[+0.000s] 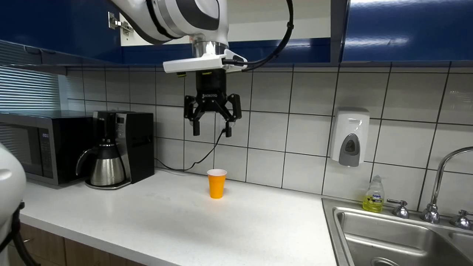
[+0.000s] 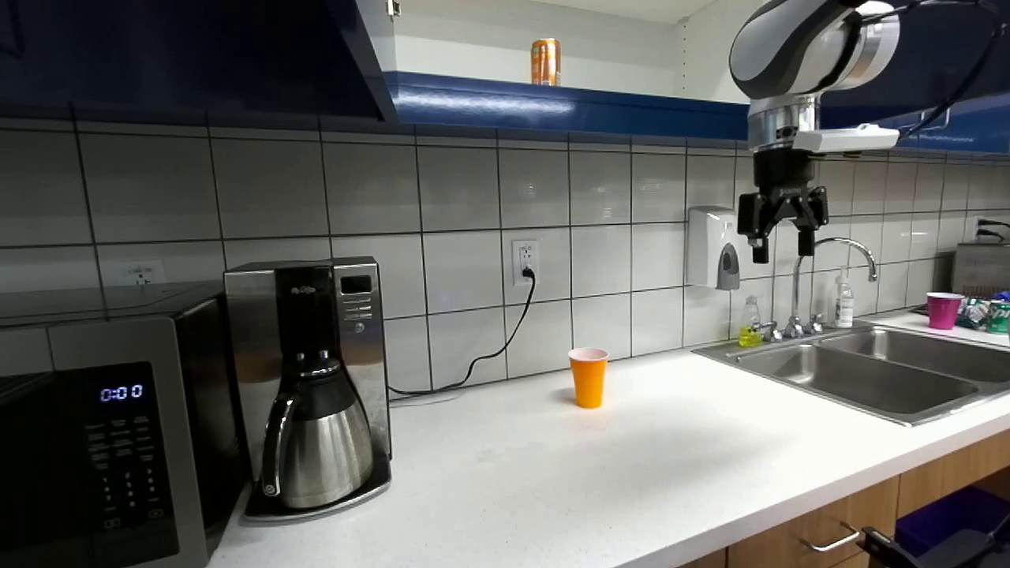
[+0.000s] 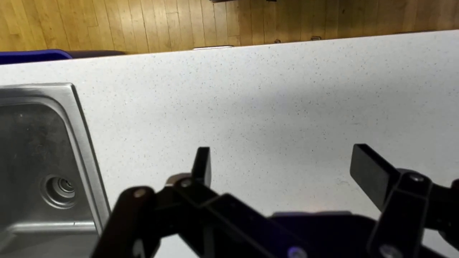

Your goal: Move an object from one position to another

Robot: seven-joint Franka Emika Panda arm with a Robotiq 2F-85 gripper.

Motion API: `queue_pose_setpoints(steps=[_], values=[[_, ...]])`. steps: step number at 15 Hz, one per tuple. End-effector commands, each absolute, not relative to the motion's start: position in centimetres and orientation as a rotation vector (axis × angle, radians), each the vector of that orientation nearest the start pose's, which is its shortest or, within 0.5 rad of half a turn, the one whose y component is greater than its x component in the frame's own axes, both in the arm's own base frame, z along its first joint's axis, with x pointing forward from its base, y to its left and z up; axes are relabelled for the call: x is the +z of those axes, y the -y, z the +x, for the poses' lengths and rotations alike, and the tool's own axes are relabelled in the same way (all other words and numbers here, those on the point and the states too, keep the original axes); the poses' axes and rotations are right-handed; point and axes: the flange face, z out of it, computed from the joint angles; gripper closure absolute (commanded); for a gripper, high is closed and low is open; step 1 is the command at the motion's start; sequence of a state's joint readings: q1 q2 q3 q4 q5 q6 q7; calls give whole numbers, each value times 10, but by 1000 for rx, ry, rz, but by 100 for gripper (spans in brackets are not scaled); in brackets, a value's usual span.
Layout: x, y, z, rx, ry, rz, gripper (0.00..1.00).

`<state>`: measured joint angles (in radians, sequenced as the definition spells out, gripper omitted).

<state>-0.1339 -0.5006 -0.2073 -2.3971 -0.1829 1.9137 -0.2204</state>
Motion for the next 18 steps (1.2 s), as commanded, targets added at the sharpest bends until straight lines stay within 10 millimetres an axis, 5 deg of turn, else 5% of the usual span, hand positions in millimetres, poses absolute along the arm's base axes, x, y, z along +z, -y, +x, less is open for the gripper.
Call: queue_pose_setpoints(steps=[1,18], values=[[528,143,381,-77,-41,-3202,0],[677,83,403,-426,93,-3102,0]])
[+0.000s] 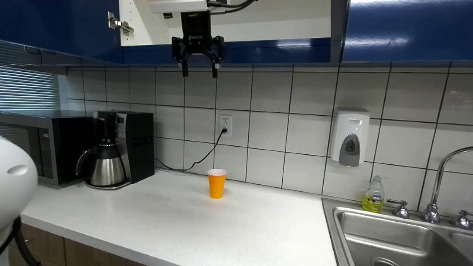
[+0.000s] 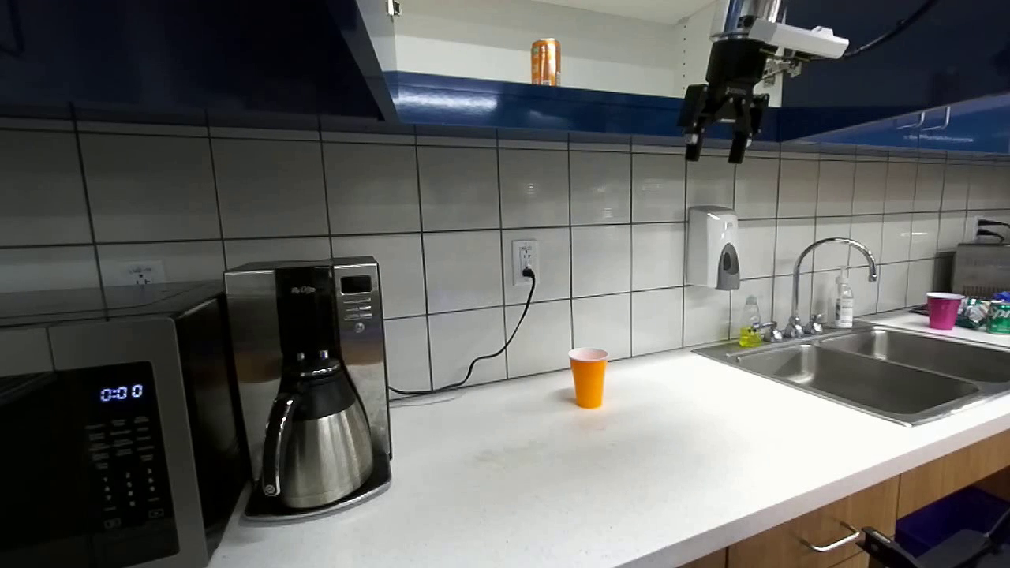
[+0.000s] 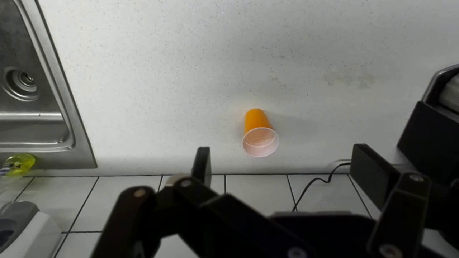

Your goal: Move an object from one position to another

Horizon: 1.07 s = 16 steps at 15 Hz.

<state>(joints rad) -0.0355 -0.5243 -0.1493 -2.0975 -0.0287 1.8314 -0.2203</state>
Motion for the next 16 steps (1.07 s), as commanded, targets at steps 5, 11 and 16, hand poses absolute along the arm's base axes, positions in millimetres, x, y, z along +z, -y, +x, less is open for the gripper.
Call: queue_pose_setpoints(steps=[5,11,16], values=[[729,70,404,-539,118,-3089,0],[775,50,414,-647,163,-3047,0],[800,31,432,-702,195,-3038,0]])
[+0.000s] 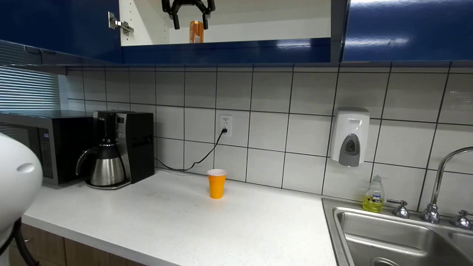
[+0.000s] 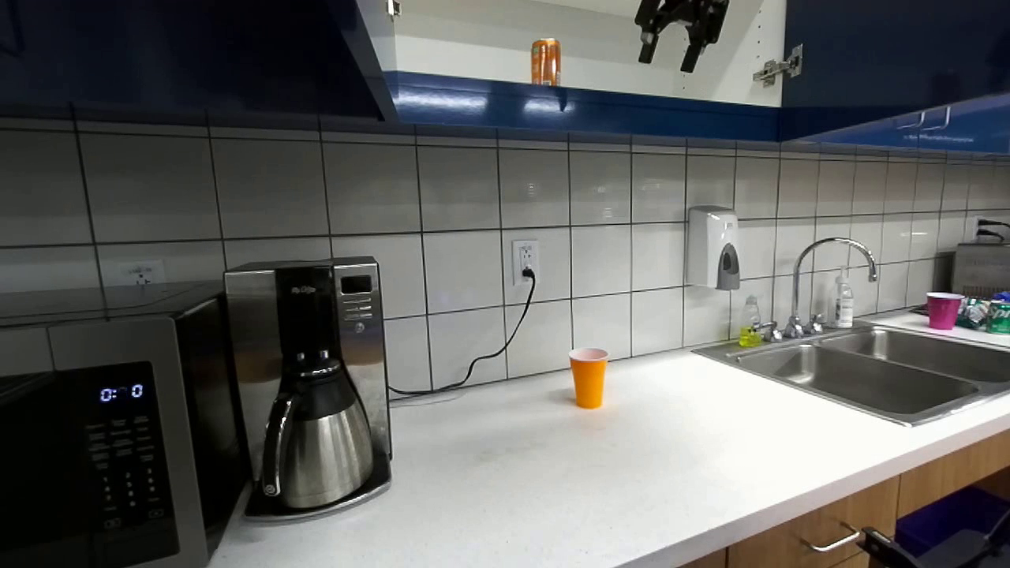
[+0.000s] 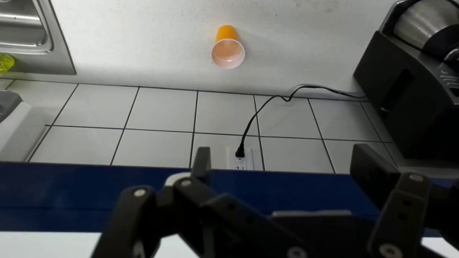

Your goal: Move an object from one position to another

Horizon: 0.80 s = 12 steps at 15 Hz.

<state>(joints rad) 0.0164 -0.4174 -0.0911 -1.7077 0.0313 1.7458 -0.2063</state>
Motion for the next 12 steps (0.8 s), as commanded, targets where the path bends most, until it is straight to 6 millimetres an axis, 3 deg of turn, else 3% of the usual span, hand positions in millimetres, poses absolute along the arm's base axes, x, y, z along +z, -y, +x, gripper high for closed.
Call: queue_pose_setpoints(steps=[1,12], values=[[804,28,436,-711,201,-3034,0],[828,6,497,-734,232,-3004,0]])
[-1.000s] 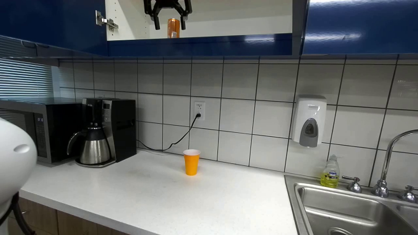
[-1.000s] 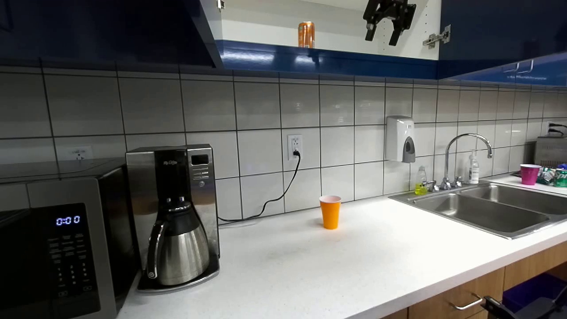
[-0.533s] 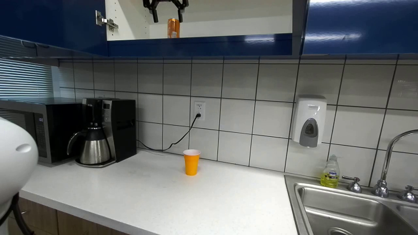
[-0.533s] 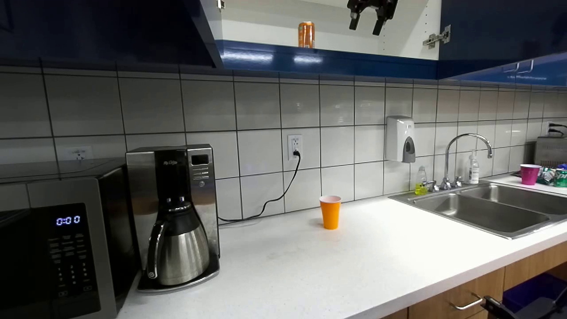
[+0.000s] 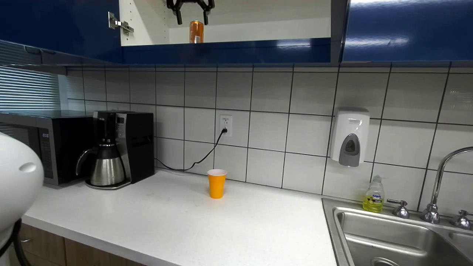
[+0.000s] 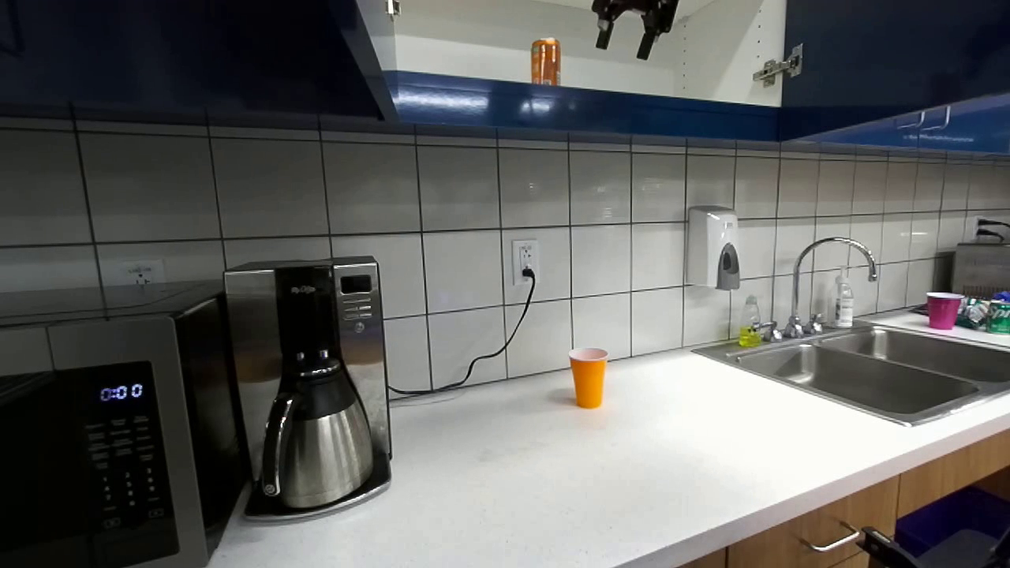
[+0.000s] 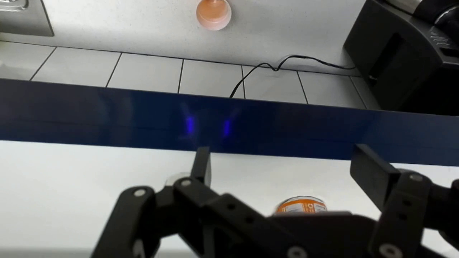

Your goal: Move an object from one position to another

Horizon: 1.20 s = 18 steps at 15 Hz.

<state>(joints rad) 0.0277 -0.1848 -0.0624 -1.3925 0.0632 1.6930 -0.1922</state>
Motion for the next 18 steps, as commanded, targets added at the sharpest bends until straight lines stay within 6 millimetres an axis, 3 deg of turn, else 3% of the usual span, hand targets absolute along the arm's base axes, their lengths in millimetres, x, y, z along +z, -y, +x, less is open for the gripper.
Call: queue_pose_setpoints(steps=[1,18], values=[[828,3,503,-737,239,-3003,0],[820,-31,578,-811,224,-2965,0]])
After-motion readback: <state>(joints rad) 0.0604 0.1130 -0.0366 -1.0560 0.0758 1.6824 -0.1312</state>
